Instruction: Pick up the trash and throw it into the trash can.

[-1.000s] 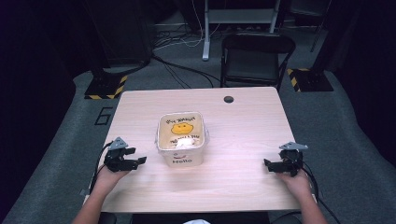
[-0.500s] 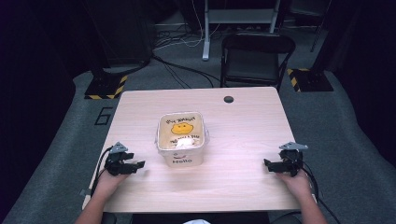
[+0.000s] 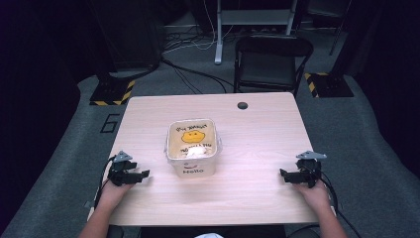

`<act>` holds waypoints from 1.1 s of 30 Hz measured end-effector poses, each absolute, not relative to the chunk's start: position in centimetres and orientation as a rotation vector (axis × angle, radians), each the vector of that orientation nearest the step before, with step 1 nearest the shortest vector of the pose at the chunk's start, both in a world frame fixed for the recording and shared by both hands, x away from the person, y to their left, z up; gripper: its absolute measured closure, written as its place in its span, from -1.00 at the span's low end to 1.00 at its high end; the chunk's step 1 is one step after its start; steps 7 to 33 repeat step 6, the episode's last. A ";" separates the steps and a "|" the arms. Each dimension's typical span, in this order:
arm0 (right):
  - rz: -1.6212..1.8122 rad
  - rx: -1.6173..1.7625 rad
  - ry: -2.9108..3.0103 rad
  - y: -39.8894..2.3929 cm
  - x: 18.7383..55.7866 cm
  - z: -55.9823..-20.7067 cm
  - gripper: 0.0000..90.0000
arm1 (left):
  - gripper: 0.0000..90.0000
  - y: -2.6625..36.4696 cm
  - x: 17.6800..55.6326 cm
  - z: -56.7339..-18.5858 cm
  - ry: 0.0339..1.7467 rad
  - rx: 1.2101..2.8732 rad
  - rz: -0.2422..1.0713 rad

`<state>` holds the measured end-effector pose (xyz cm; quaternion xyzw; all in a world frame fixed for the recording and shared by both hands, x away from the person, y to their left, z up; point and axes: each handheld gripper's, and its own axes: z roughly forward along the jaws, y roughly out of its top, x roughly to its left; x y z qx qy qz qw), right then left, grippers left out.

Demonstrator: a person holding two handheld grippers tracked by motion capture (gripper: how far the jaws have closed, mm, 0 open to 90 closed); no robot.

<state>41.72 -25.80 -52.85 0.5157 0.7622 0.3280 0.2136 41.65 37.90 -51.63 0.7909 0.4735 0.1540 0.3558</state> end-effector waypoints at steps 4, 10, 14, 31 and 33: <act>0.910 1.431 2.115 -25.8 41.7 -52.8 -0.98 | -0.41 38.3 41.8 -51.7 1.248 2.015 0.374; 0.910 1.431 2.115 -25.8 41.7 -52.8 -0.98 | -0.42 38.4 41.9 -51.8 1.254 2.012 0.386; 0.910 1.431 2.115 -25.8 41.7 -52.8 -0.98 | -0.42 38.4 41.9 -51.8 1.254 2.012 0.386; 0.910 1.431 2.115 -25.8 41.7 -52.8 -0.98 | -0.42 38.4 41.9 -51.8 1.254 2.012 0.386; 0.910 1.431 2.115 -25.8 41.7 -52.8 -0.98 | -0.42 38.4 41.9 -51.8 1.254 2.012 0.386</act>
